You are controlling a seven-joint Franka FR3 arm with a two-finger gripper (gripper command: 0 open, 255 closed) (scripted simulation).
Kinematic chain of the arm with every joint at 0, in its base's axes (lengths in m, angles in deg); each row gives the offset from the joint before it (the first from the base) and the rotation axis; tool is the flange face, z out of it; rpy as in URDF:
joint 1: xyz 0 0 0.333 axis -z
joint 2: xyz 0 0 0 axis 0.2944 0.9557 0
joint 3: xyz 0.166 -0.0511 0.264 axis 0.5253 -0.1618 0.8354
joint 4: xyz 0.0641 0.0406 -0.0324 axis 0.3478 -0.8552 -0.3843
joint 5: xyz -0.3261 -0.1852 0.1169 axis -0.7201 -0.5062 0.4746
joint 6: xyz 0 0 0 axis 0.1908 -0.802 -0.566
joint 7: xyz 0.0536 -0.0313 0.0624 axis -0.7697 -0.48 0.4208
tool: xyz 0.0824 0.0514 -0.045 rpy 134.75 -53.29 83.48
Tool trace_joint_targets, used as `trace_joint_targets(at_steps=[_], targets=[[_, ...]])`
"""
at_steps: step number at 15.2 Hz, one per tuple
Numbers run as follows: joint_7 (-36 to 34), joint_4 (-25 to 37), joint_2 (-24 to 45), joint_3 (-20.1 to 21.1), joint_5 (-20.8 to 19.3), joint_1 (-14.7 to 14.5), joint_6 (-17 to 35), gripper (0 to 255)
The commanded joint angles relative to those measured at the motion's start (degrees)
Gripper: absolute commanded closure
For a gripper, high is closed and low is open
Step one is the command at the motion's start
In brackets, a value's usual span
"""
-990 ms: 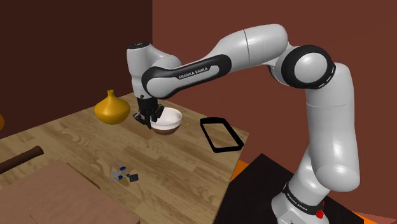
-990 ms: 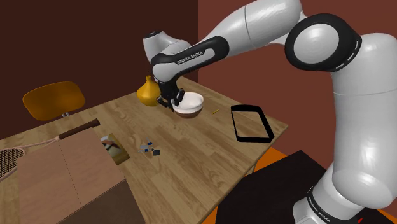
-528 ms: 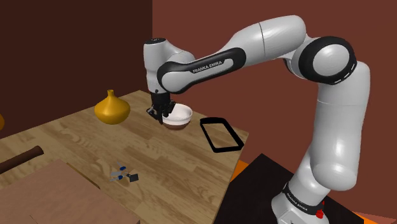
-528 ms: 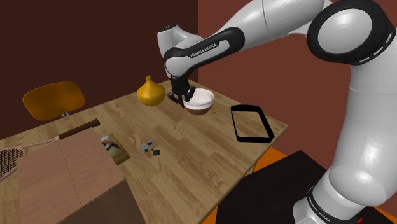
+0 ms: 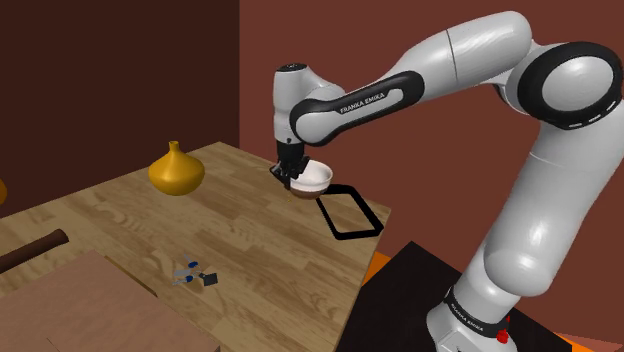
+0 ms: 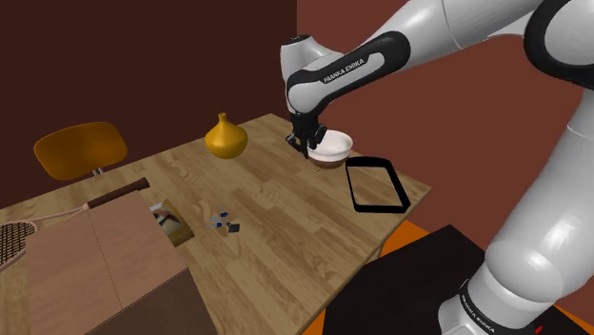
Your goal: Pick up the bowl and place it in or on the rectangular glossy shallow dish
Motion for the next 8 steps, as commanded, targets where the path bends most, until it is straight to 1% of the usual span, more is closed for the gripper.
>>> trace_joint_targets(at_steps=[1, 8], targets=[[2.9, -3.6, -3.3, -1.0, 1.1, 1.5, 1.1, 255], [12.8, -13.9, -12.4, -5.7, 3.4, 5.7, 4.2, 255]])
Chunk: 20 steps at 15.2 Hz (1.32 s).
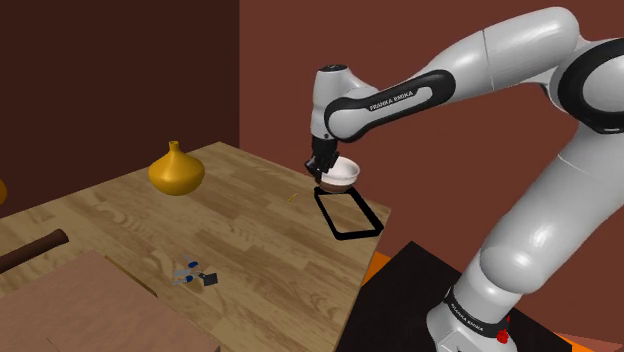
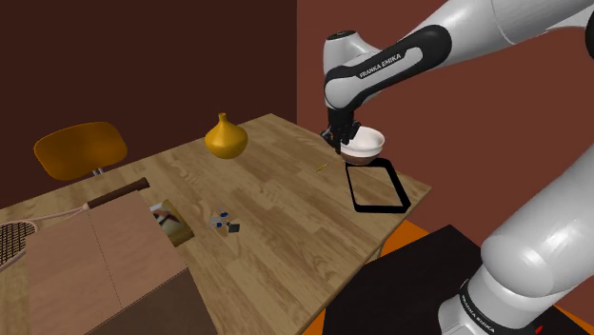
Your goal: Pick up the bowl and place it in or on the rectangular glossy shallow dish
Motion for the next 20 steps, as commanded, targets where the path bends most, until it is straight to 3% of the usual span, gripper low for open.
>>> trace_joint_targets(at_steps=[1, 6, 20], targets=[[2.8, -3.0, -2.6, -1.5, 0.5, 1.1, 1.0, 255], [8.8, -7.3, -6.7, -5.1, 0.7, 3.3, 2.1, 255], [5.4, -12.4, -0.3, -4.8, -2.4, 4.0, 13.3, 255]])
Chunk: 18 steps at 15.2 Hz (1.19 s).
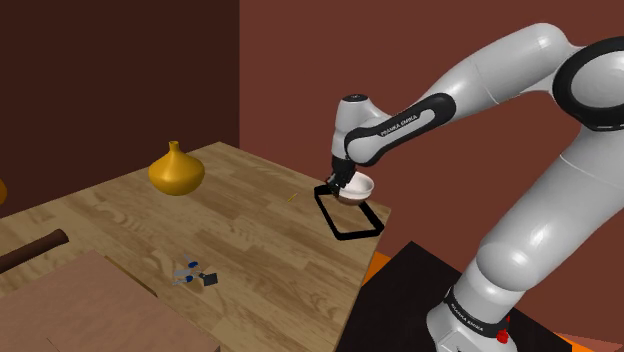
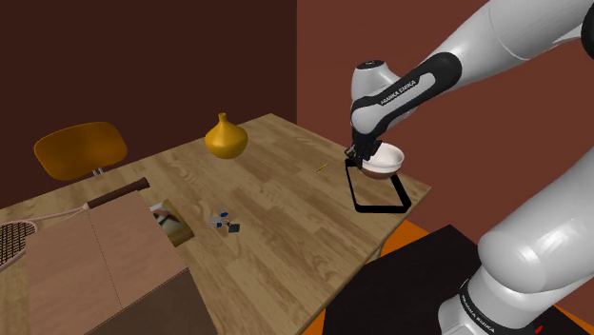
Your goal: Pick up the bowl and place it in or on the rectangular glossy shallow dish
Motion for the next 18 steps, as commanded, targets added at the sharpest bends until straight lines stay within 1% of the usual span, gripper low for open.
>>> trace_joint_targets(at_steps=[1, 2, 9, 10, 15, 18], targets=[[-0.7, -0.5, 1.1, 0.1, -0.6, 0.1, 1.6, 255], [-1.1, -0.7, 1.7, 0.1, -1.0, 0.1, 2.4, 255], [-1.1, -0.7, 1.7, 0.1, -1.0, 0.1, 2.4, 255], [-1.1, -0.7, 1.7, 0.1, -1.0, 0.1, 2.4, 0], [-1.1, -0.7, 1.7, 0.1, -1.0, 0.1, 2.4, 0], [0.4, 1.1, -2.5, 0.4, 1.3, -0.6, -3.6, 0]])
